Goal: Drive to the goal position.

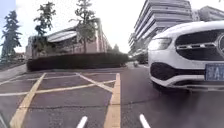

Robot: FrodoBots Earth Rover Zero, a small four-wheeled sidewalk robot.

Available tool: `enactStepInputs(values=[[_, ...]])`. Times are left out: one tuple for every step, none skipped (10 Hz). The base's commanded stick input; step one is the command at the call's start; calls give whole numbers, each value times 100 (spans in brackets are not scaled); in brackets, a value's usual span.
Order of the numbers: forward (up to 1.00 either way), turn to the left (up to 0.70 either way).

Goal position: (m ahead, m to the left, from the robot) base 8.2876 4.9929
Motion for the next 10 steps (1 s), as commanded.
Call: enactStepInputs(values=[[70,0],[70,0],[70,0],[70,0],[70,0],[70,0],[70,0],[70,0],[70,0],[70,0]])
